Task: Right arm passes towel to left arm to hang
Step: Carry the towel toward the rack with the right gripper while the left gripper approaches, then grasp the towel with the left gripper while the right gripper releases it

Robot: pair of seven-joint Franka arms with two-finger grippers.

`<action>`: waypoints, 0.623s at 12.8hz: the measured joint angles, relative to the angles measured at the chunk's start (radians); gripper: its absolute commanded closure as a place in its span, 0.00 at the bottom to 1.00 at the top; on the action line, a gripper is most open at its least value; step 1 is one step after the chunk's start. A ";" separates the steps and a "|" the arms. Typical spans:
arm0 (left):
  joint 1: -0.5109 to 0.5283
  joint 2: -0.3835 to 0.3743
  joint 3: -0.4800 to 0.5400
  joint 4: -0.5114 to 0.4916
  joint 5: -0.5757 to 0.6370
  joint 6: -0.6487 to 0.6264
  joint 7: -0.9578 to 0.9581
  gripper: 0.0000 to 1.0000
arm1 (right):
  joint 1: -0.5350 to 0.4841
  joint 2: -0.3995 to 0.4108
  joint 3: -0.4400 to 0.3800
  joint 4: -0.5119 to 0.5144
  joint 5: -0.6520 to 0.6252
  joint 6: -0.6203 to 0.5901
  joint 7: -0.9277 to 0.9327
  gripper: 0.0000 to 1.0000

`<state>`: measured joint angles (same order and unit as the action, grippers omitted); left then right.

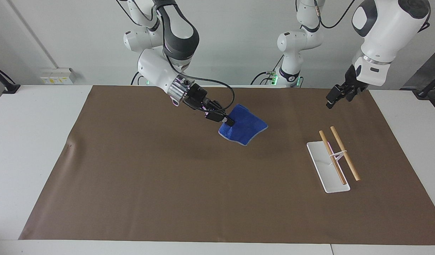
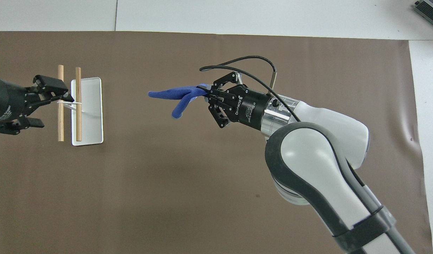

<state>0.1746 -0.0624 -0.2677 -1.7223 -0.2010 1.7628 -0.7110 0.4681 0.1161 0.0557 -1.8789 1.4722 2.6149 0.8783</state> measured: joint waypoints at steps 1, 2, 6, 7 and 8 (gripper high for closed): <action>-0.003 0.000 -0.003 -0.003 -0.033 0.015 -0.053 0.00 | 0.008 0.008 0.000 0.011 0.004 0.000 0.014 1.00; -0.009 0.000 -0.006 -0.007 -0.058 0.032 -0.093 0.00 | 0.011 0.016 0.000 0.020 0.015 0.000 0.018 1.00; -0.015 0.000 -0.084 -0.046 -0.089 0.150 -0.275 0.00 | 0.042 0.043 0.000 0.048 0.060 0.027 0.058 1.00; -0.016 -0.001 -0.112 -0.054 -0.089 0.176 -0.328 0.00 | 0.056 0.049 0.000 0.058 0.060 0.050 0.087 1.00; -0.017 -0.001 -0.136 -0.062 -0.089 0.202 -0.379 0.00 | 0.068 0.055 0.000 0.069 0.060 0.063 0.115 1.00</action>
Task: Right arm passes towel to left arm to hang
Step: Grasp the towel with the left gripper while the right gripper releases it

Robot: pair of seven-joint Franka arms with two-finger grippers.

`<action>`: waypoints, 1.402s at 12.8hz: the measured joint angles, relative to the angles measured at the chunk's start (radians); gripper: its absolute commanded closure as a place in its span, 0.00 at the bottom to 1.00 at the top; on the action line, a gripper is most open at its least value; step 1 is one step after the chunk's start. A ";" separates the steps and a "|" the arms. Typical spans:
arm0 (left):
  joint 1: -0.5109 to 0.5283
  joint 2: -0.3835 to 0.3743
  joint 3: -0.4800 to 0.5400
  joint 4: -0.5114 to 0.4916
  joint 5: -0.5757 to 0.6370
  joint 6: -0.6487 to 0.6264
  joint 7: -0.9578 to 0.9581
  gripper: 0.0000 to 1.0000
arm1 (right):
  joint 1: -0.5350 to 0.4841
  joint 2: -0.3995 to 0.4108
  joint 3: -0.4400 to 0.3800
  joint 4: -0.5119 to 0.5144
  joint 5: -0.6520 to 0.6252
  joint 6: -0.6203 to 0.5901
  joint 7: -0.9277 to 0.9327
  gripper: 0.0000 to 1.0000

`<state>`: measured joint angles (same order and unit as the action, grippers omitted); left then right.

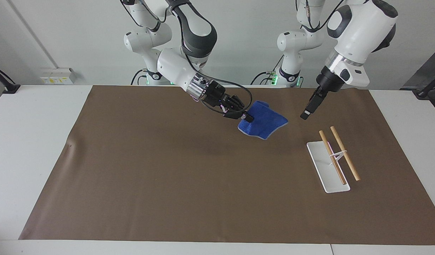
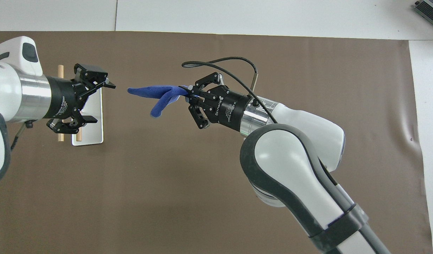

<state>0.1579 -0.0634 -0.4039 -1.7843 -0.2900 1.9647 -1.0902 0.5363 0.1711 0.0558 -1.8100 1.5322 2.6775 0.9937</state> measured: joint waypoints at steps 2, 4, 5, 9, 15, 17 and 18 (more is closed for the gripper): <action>-0.002 -0.001 -0.039 -0.014 0.000 0.059 -0.093 0.00 | 0.016 0.012 0.000 0.020 0.000 0.022 0.047 1.00; -0.006 -0.001 -0.061 -0.019 0.000 0.100 -0.136 0.00 | 0.022 0.021 0.000 0.032 0.000 0.036 0.064 1.00; -0.006 -0.002 -0.068 -0.020 0.000 0.116 -0.143 0.00 | 0.022 0.023 0.000 0.033 0.000 0.036 0.064 1.00; -0.006 -0.002 -0.087 -0.063 0.000 0.266 -0.190 0.02 | 0.022 0.023 0.000 0.034 0.000 0.036 0.064 1.00; -0.006 -0.002 -0.087 -0.128 -0.009 0.387 -0.212 0.21 | 0.022 0.023 0.000 0.037 0.000 0.036 0.037 1.00; -0.006 -0.002 -0.088 -0.128 -0.012 0.395 -0.238 0.28 | 0.022 0.023 0.000 0.037 0.000 0.036 0.036 1.00; -0.006 -0.002 -0.090 -0.128 -0.012 0.400 -0.248 0.30 | 0.022 0.023 0.000 0.037 0.000 0.036 0.036 1.00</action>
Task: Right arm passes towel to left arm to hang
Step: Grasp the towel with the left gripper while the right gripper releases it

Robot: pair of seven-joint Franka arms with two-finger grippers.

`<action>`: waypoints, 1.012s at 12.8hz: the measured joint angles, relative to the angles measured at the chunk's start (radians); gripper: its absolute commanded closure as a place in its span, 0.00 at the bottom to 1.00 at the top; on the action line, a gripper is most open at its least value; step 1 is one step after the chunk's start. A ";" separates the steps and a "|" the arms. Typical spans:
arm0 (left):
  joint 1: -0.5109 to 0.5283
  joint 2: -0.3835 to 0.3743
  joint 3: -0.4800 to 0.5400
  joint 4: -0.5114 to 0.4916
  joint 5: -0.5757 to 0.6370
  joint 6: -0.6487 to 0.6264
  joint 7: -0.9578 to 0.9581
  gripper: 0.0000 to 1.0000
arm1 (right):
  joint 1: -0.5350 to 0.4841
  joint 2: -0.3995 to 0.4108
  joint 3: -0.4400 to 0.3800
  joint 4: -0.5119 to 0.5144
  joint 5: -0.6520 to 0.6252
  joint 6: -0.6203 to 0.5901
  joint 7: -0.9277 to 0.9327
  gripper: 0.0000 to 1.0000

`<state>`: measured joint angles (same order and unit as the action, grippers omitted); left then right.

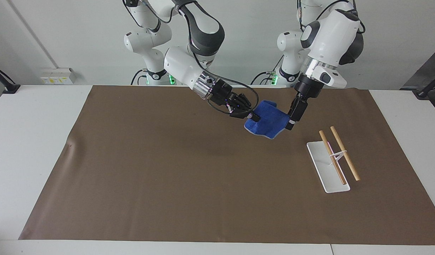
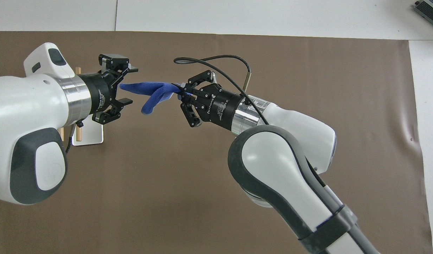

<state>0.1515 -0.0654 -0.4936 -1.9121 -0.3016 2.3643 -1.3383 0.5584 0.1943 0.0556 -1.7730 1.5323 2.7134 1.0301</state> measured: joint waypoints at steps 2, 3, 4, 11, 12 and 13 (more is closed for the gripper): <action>0.000 0.000 -0.003 0.000 0.000 0.005 -0.007 0.37 | 0.000 0.000 0.000 0.000 0.000 0.000 0.000 1.00; 0.000 0.000 -0.004 0.000 0.000 0.006 -0.009 0.42 | 0.000 0.000 0.000 0.000 0.000 0.000 0.000 1.00; 0.000 0.000 -0.007 0.000 -0.001 0.006 -0.010 0.52 | 0.000 0.000 0.000 0.000 0.000 0.000 0.000 1.00; 0.000 0.000 -0.016 -0.001 -0.001 0.006 -0.013 1.00 | 0.000 0.001 0.000 0.001 0.000 0.000 0.000 1.00; 0.000 0.000 -0.016 -0.001 -0.001 0.006 -0.013 1.00 | 0.000 0.001 0.000 0.001 0.000 0.000 0.000 1.00; 0.000 0.000 -0.016 -0.001 -0.001 0.006 -0.013 1.00 | 0.000 0.001 0.000 0.001 0.000 0.000 0.000 0.75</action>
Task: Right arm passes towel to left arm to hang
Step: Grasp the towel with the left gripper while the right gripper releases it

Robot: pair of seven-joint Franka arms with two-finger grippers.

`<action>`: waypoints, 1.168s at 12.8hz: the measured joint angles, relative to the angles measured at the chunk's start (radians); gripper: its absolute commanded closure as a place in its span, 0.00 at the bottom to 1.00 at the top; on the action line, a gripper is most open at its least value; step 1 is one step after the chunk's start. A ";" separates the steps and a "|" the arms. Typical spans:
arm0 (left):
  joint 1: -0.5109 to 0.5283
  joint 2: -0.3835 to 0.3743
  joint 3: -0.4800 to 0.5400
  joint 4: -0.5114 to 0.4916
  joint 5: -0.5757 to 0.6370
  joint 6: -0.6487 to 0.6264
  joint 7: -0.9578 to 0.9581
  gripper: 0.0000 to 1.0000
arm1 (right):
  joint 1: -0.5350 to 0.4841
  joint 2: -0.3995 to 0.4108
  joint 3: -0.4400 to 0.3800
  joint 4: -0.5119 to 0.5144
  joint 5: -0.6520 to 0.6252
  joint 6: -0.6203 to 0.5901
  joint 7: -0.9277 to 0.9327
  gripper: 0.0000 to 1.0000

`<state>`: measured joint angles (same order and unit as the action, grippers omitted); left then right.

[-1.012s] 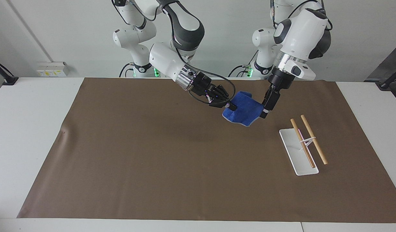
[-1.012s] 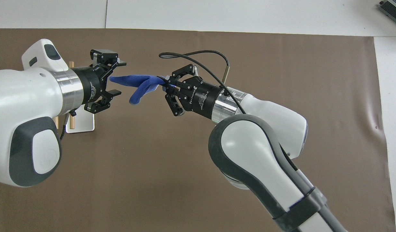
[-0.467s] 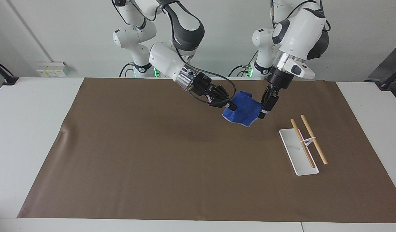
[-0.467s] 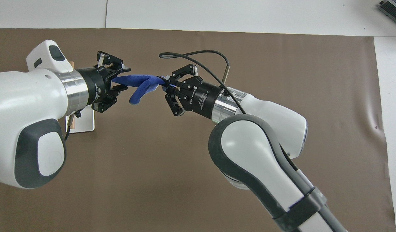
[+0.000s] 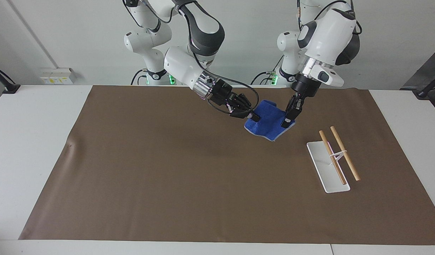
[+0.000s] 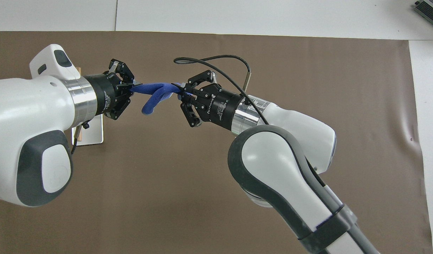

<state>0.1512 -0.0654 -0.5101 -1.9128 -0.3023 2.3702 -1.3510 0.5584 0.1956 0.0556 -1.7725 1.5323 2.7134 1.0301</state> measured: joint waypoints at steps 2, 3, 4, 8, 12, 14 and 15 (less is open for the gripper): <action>0.000 0.000 0.000 -0.001 0.000 0.000 0.022 1.00 | 0.000 0.001 0.000 0.000 0.000 0.001 -0.013 0.00; 0.000 0.000 0.001 -0.001 0.000 0.000 0.060 1.00 | 0.000 0.001 0.000 0.000 -0.001 0.004 -0.040 0.00; 0.000 0.000 0.002 -0.001 0.000 0.000 0.105 1.00 | 0.000 0.001 -0.001 0.000 -0.001 0.018 -0.076 0.00; 0.002 0.000 0.011 -0.001 0.000 0.000 0.275 1.00 | -0.005 0.002 -0.014 -0.010 -0.224 0.058 -0.195 0.00; 0.012 0.000 0.034 -0.004 0.000 0.000 0.526 1.00 | -0.063 0.012 -0.017 -0.042 -0.662 0.056 -0.271 0.00; 0.015 0.001 0.047 -0.007 0.000 -0.002 0.599 1.00 | -0.115 0.013 -0.017 -0.055 -0.820 0.008 -0.371 0.00; 0.016 0.006 0.050 -0.013 0.001 -0.002 0.620 1.00 | -0.151 0.013 -0.018 -0.056 -0.900 -0.039 -0.440 0.00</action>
<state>0.1673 -0.0596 -0.4601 -1.9262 -0.3014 2.3685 -0.7307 0.4074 0.2086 0.0380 -1.8287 0.6325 2.6744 0.5905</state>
